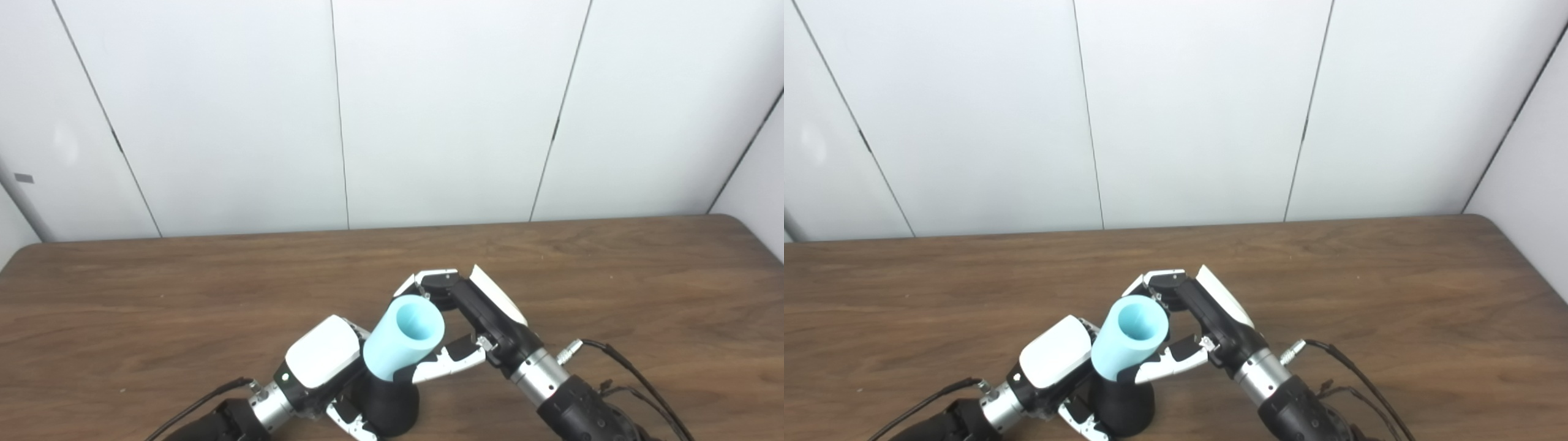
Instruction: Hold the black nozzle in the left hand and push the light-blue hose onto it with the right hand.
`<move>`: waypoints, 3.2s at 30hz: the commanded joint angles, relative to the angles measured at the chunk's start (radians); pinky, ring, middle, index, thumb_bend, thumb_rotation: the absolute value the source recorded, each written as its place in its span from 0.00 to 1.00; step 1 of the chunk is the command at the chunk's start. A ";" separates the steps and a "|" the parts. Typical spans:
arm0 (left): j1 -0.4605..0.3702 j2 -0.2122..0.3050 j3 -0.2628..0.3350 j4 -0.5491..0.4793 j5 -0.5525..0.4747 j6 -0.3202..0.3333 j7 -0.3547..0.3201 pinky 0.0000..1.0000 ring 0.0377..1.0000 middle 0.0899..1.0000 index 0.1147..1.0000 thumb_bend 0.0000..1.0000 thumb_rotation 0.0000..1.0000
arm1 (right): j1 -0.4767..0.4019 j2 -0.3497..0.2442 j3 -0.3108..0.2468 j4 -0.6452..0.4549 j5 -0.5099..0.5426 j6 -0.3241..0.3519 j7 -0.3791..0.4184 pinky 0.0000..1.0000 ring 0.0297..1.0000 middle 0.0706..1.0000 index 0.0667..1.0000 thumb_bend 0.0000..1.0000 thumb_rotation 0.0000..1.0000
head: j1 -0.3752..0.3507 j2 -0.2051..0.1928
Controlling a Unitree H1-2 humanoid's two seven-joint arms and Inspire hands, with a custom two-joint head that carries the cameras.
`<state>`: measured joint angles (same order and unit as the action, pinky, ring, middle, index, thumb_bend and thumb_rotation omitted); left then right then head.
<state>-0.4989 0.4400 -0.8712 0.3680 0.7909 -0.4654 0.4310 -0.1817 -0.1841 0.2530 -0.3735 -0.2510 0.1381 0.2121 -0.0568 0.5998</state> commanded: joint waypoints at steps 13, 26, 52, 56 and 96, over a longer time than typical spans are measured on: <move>0.140 -0.070 -0.065 0.031 0.023 -0.004 -0.036 0.23 0.27 0.36 0.46 0.52 0.00 | -0.048 -0.017 0.020 -0.055 -0.112 0.017 0.034 0.31 0.40 0.48 0.42 0.52 0.00 | -0.005 0.004; 0.129 -0.076 -0.078 0.049 0.033 -0.004 -0.033 0.21 0.25 0.35 0.46 0.52 0.00 | -0.094 -0.021 0.038 -0.137 -0.237 0.147 0.124 0.29 0.36 0.43 0.46 0.53 0.00 | -0.009 0.000; 0.125 -0.083 -0.074 0.052 0.029 -0.004 -0.042 0.20 0.23 0.34 0.46 0.52 0.00 | -0.147 -0.057 0.074 -0.194 -0.328 0.325 0.280 0.24 0.30 0.38 0.49 0.52 0.00 | -0.007 0.002; 0.124 -0.084 -0.076 0.055 0.033 -0.004 -0.034 0.21 0.24 0.35 0.45 0.52 0.00 | -0.147 -0.058 0.078 -0.197 -0.338 0.326 0.284 0.22 0.28 0.37 0.49 0.52 0.00 | -0.008 0.004; 0.117 -0.088 -0.079 0.072 0.022 -0.004 -0.050 0.20 0.22 0.39 0.43 0.52 0.00 | -0.126 -0.040 0.029 -0.244 -0.383 0.330 0.401 0.46 0.59 0.78 0.79 1.00 0.39 | -0.005 0.002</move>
<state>-0.4990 0.4155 -0.8690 0.3701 0.8031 -0.4622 0.4146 -0.2818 -0.2273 0.3003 -0.5825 -0.6369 0.4646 0.6100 -0.0614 0.6013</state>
